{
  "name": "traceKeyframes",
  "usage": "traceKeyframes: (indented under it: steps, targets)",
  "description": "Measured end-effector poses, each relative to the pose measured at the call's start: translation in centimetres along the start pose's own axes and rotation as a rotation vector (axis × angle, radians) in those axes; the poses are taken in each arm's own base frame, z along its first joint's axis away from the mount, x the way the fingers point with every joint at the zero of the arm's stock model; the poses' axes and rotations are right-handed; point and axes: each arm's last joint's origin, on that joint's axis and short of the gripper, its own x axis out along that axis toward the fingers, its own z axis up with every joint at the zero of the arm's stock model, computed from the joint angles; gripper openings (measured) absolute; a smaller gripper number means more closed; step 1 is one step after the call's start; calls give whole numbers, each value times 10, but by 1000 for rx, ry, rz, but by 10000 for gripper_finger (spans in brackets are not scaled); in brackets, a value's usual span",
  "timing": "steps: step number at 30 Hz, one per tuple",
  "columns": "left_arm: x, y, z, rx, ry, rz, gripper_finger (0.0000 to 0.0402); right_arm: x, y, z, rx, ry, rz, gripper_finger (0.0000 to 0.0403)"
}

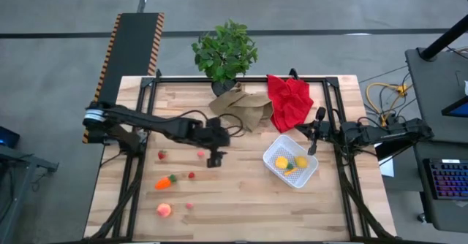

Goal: Pick and placing Produce into tupperware
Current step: Put the top small peach into the white bin

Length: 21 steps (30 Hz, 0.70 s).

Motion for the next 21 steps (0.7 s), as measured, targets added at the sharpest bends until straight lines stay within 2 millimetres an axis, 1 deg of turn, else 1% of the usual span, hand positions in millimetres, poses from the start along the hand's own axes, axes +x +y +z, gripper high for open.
traceKeyframes:
  steps: [7, 11, 16, 21]
  targets:
    - [2, 4, -60, -141, 115, 19, 242, 0, 0, 0, 4, -1, 0, 9]
    - [7, 5, -88, -201, 173, 37, 242, 0, 0, 0, 7, 0, -9, 9]
    - [15, 5, -107, -214, 203, 48, 242, 0, 0, 0, 6, 2, -15, 9]
    - [22, 4, -112, -235, 230, 34, 242, 0, 0, 0, 9, 6, -15, 9]
